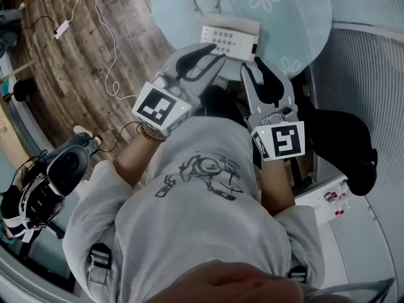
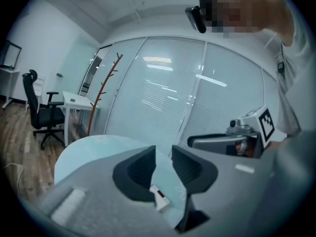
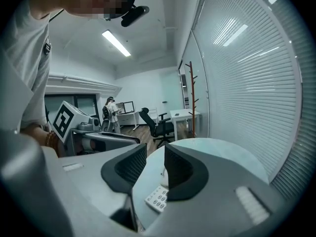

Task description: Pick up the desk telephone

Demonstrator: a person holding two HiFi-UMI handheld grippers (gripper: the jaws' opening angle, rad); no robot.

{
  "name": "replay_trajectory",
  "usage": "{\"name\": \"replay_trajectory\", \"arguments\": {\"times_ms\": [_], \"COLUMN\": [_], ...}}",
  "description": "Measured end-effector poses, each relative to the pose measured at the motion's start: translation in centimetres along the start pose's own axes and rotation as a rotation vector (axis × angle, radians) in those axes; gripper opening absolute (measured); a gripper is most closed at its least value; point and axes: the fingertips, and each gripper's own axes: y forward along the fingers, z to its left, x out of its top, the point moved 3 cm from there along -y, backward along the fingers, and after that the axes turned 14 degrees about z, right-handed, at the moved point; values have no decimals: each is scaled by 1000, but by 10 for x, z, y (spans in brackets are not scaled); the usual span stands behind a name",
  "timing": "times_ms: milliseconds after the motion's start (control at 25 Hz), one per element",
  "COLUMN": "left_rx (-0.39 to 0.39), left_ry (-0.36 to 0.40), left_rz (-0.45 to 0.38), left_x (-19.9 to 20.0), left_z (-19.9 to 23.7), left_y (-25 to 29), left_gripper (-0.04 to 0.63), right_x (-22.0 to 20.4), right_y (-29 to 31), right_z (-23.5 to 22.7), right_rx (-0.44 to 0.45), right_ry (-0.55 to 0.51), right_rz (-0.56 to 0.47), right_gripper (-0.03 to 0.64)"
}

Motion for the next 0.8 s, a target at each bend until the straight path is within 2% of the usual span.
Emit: {"name": "replay_trajectory", "arguments": {"times_ms": [80, 200, 440, 640, 800], "left_rx": [1, 0, 23, 38, 65], "left_ry": [-9, -20, -107, -173, -215], "left_rz": [31, 86, 188, 255, 300], "left_x": [-11, -29, -72, -114, -144], "left_z": [9, 23, 57, 86, 104], "left_y": [14, 33, 66, 92, 111], "left_gripper": [115, 172, 246, 267, 292], "right_x": [-11, -29, -68, -104, -133], "right_y": [10, 25, 60, 90, 110], "right_z": [-12, -28, -59, -77, -91], "right_rx": [-3, -10, -29, -36, -33], "right_ry": [16, 44, 92, 132, 164], "right_rz": [18, 49, 116, 184, 220], "right_gripper": [124, 151, 202, 276, 308]}}
